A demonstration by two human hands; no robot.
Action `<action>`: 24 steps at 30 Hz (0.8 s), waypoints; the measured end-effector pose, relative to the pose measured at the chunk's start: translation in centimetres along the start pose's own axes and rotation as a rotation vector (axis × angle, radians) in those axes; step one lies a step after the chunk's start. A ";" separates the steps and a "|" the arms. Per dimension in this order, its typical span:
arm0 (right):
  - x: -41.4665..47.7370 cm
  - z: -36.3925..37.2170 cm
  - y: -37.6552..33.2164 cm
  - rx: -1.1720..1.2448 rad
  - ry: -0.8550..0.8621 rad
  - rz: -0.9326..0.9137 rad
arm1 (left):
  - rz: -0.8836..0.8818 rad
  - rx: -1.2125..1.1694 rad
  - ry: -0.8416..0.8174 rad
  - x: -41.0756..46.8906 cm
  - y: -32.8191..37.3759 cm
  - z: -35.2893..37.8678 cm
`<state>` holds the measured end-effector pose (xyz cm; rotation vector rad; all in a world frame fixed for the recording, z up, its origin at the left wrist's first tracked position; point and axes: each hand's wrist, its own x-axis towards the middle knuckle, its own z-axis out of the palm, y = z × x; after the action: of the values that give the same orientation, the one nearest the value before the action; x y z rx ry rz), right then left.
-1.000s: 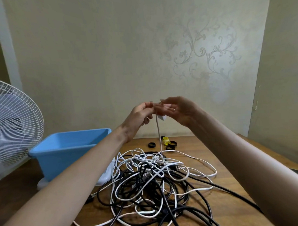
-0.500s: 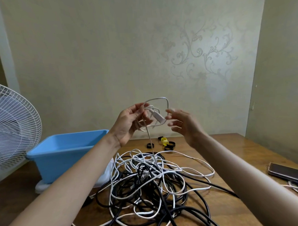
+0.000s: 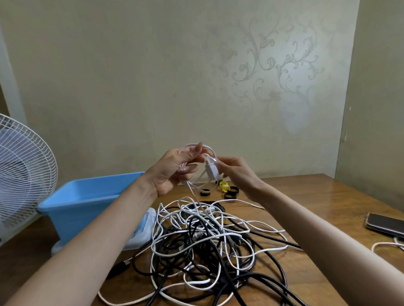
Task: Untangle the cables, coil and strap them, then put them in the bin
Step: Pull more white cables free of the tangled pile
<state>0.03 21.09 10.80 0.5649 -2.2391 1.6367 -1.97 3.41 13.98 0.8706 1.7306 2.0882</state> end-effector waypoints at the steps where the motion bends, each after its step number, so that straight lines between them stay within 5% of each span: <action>1: 0.1 0.1 0.1 -0.047 -0.013 -0.035 | -0.021 0.052 0.017 -0.1 0.2 0.2; 7: 0.7 0.1 1.2 -0.476 0.002 -0.240 | -0.162 0.178 0.034 -0.4 0.7 -0.3; 12: -0.7 -0.6 2.5 0.241 0.003 0.016 | -0.018 0.150 0.060 -0.3 0.8 0.2; 17: -3.8 0.5 6.2 -0.132 -0.391 0.153 | 0.163 -0.037 0.061 0.7 2.6 0.7; 24: -3.3 -1.4 7.9 -0.570 -0.087 0.053 | 0.283 -0.150 0.025 1.0 5.5 -1.1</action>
<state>-0.91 24.97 3.15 0.4287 -2.6390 0.9260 -2.58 1.77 19.37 1.1011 1.5119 2.3803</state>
